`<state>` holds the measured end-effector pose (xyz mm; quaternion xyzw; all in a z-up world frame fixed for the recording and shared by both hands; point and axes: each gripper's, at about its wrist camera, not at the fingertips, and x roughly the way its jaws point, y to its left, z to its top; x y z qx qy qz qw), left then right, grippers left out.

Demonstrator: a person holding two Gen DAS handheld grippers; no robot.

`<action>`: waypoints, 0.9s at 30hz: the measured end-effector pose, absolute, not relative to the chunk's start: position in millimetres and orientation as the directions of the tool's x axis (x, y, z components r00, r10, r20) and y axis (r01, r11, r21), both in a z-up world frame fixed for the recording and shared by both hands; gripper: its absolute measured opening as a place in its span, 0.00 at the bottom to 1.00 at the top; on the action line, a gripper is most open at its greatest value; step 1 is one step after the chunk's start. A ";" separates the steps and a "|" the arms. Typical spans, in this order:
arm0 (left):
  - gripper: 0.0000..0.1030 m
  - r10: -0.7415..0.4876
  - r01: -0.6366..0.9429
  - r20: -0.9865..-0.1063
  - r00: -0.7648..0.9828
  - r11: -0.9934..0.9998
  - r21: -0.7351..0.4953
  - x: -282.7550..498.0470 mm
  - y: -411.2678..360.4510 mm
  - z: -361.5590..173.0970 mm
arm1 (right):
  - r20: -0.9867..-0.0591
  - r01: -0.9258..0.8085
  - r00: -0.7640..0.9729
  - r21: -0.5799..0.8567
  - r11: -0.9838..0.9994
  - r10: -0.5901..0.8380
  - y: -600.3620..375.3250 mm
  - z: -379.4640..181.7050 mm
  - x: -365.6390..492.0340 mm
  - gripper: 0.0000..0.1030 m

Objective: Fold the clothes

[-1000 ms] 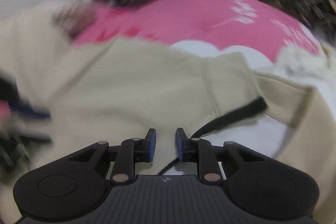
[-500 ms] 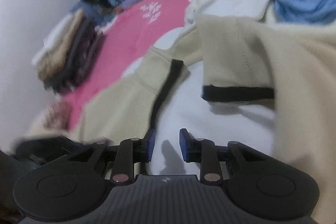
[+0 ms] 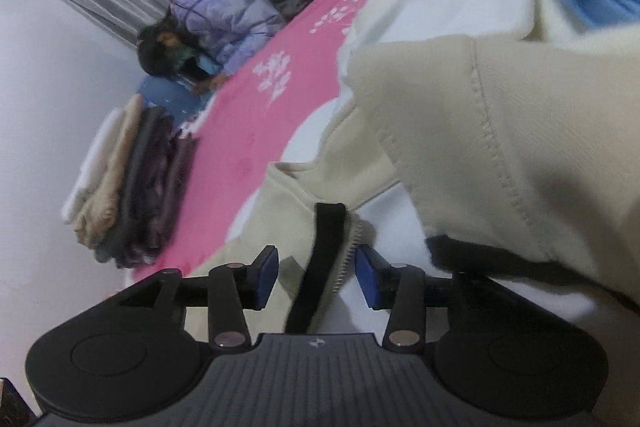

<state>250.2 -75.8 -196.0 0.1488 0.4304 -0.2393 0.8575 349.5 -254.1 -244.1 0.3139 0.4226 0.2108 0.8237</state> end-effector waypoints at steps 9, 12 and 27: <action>0.29 -0.291 0.525 -0.798 0.528 0.850 0.038 251.0 -74.9 -195.3 | -0.530 -0.160 0.452 0.743 0.649 0.718 -252.0 -250.5 329.7 0.34; 0.29 -0.290 0.524 -0.796 0.532 0.851 0.040 250.7 -75.1 -195.0 | -0.512 -0.095 0.499 0.769 0.632 0.699 -259.9 -253.5 333.4 0.33; 0.30 -0.306 0.520 -0.785 0.539 0.854 0.024 249.7 -71.4 -196.9 | -0.501 -0.070 0.597 0.745 0.663 0.627 -263.0 -247.1 348.8 0.44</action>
